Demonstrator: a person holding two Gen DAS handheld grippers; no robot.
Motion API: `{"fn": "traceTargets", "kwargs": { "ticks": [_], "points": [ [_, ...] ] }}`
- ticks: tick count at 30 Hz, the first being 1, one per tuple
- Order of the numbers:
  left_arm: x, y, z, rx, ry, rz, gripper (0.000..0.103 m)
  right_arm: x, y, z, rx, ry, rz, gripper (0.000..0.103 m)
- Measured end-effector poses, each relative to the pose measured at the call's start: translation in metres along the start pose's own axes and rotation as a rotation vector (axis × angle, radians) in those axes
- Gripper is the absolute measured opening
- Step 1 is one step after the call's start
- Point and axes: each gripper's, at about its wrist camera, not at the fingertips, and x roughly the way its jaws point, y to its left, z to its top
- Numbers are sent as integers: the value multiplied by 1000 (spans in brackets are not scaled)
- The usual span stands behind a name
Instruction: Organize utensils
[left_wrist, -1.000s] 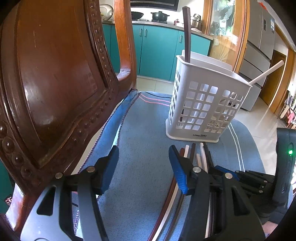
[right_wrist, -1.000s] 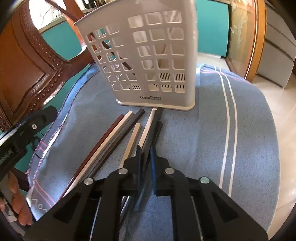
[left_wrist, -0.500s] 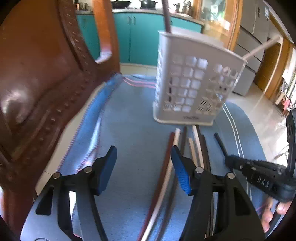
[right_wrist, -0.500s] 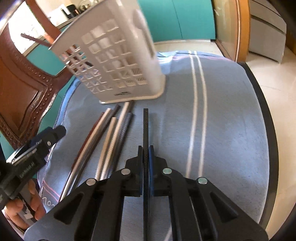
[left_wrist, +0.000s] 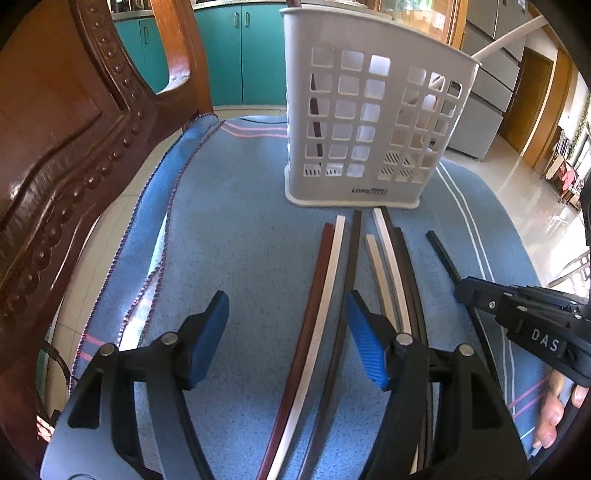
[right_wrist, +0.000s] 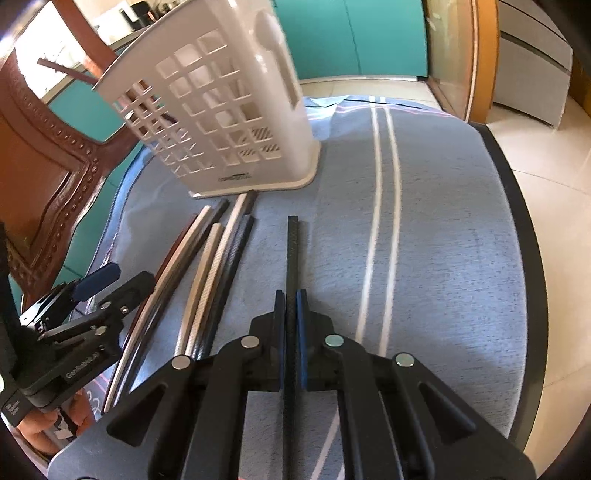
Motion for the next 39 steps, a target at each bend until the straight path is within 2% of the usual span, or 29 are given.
{"fn": "traceTargets", "kwargs": {
  "ticks": [8, 12, 18, 25, 27, 30, 34, 39],
  "points": [
    [5, 6, -1, -15, 20, -13, 68, 1, 6, 0, -9, -6, 41, 9],
    [16, 12, 2, -31, 51, -58, 68, -2, 14, 3, -63, -63, -23, 23],
    [18, 5, -2, 14, 80, -107, 70, 4, 16, 4, -76, -47, -39, 33],
    [18, 1, -7, 63, 65, -69, 70, 6, 19, 3, -81, -47, -41, 37],
    [18, -4, -11, 89, 56, -35, 70, 8, 23, 3, -83, -47, -41, 41],
    [18, -7, -10, 94, 46, -24, 69, 10, 29, 3, -92, -47, -44, 45],
    [18, -6, -7, 88, 32, 12, 63, 11, 31, 2, -94, -48, -44, 45],
    [18, -2, -4, 66, 30, 13, 51, 10, 30, 2, -95, -48, -42, 47]
  ]
}}
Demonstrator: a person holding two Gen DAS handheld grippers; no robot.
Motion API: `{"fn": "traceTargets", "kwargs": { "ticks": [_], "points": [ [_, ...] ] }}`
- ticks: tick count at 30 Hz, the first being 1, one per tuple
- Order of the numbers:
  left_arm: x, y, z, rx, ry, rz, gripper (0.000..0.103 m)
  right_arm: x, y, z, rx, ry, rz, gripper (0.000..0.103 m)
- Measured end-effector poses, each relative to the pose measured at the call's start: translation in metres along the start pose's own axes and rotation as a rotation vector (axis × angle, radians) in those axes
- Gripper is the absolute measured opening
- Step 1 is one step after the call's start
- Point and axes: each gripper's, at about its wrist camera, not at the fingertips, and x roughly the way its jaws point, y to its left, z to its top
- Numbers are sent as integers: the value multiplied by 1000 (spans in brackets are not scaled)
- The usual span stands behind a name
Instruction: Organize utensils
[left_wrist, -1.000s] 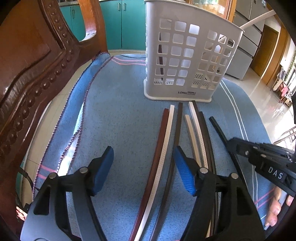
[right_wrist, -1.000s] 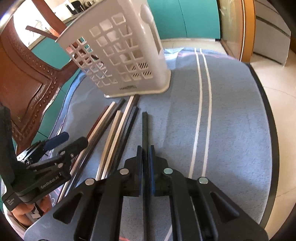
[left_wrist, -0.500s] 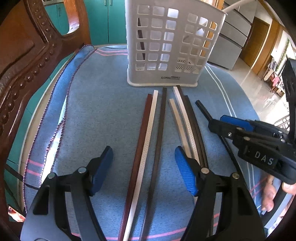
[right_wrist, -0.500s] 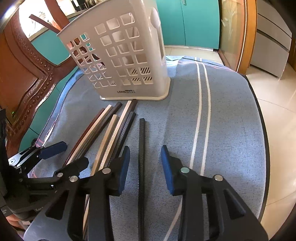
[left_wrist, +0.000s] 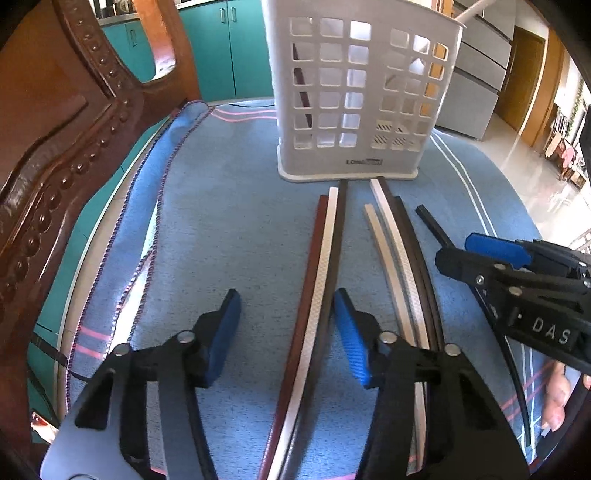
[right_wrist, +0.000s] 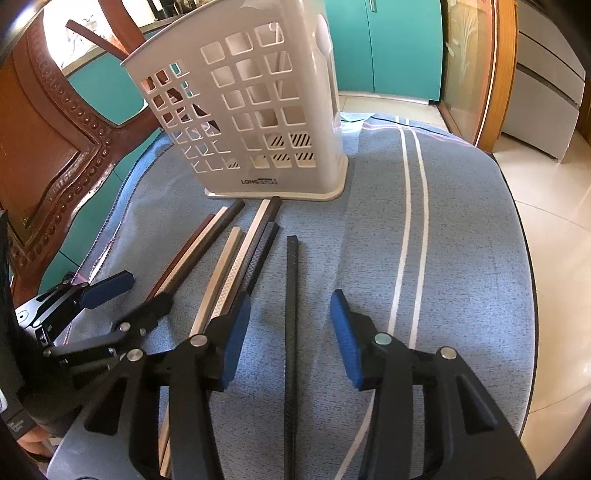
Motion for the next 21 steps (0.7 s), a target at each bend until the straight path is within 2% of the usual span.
{"fn": "traceTargets", "kwargs": {
  "ticks": [21],
  "points": [
    [-1, 1, -1, 0, 2, -4, 50, 2, 6, 0, -13, 0, -1, 54]
  ]
}}
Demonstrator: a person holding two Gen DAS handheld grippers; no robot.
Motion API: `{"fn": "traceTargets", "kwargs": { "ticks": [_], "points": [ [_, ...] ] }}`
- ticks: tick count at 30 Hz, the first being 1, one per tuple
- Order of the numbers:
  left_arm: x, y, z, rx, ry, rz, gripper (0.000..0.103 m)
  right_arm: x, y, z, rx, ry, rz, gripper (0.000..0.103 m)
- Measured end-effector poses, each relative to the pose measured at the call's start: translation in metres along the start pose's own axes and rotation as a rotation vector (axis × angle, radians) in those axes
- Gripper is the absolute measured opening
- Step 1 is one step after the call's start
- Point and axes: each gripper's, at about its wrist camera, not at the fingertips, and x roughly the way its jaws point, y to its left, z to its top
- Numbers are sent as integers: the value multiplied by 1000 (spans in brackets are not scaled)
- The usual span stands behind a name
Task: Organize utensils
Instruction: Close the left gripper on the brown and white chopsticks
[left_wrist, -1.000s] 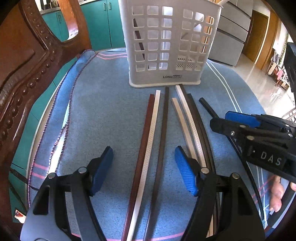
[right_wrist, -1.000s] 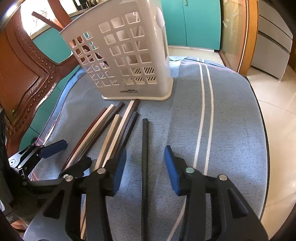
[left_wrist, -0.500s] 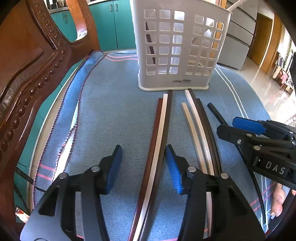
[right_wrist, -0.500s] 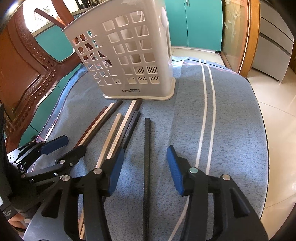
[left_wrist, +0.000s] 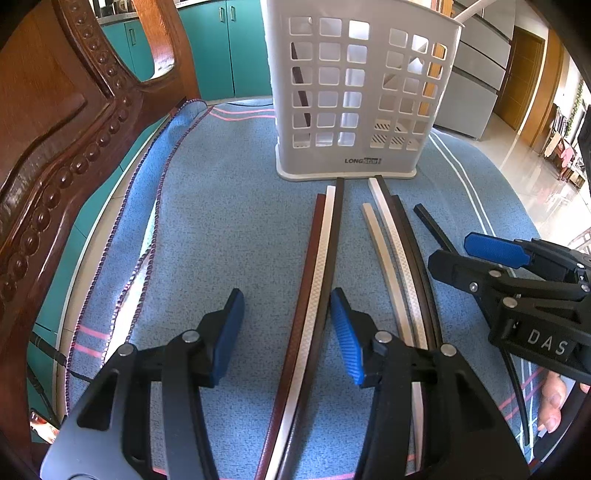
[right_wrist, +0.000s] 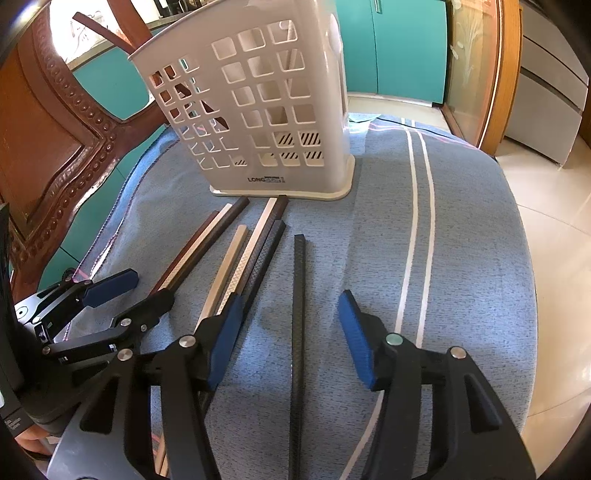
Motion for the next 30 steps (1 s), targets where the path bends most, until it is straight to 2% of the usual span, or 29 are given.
{"fn": "traceTargets", "kwargs": {
  "ticks": [5, 11, 13, 27, 30],
  "points": [
    [0, -1, 1, -1, 1, 0, 49, 1, 1, 0, -1, 0, -2, 55],
    [-2, -4, -2, 1, 0, -28, 32, 1, 1, 0, -1, 0, -1, 56],
    [-3, -5, -2, 3, 0, -38, 20, 1, 1, 0, -1, 0, -1, 56],
    [-8, -1, -4, -34, 1, -74, 18, 1, 2, 1, -3, -1, -3, 57],
    [-12, 3, -2, -39, -10, -73, 15, 1, 3, 0, -4, -3, -4, 58]
  ]
}}
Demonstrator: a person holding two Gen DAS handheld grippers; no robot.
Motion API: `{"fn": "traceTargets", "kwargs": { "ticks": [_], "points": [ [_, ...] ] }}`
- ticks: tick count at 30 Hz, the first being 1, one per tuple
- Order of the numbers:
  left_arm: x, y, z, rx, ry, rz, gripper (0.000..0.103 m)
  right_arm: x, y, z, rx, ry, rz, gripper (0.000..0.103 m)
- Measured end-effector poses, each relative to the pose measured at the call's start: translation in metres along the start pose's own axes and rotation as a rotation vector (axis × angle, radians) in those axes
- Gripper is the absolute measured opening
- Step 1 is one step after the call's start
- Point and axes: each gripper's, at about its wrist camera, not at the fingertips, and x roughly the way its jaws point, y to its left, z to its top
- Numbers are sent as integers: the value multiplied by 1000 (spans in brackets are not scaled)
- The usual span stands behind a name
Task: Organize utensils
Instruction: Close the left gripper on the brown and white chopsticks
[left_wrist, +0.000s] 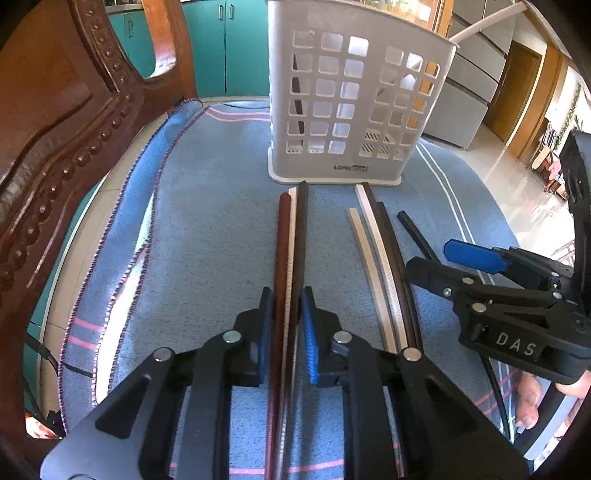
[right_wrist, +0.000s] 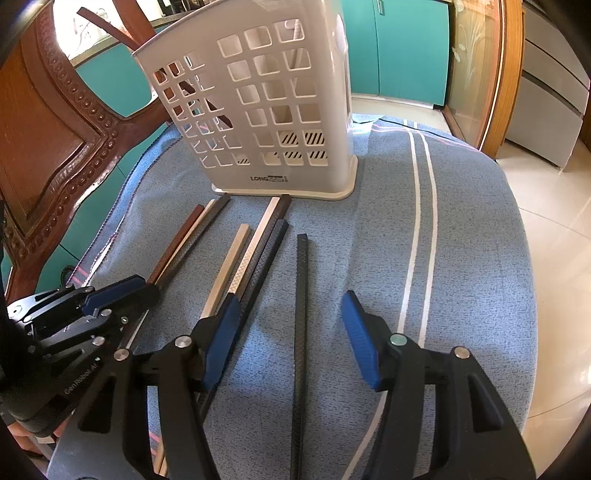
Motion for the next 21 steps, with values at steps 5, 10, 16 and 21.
{"fn": "traceTargets", "kwargs": {
  "ticks": [5, 10, 16, 21],
  "points": [
    [-3, 2, 0, -4, -6, 3, 13, 1, 3, 0, -4, -2, -4, 61],
    [-3, 4, -1, -5, 1, 5, 13, 3, 6, 1, -9, -5, -12, 62],
    [1, 5, 0, 11, 1, 10, 13, 4, 7, 1, -14, -8, -19, 62],
    [3, 2, 1, 14, 1, 10, 16, 3, 8, 0, -18, -9, -19, 63]
  ]
}}
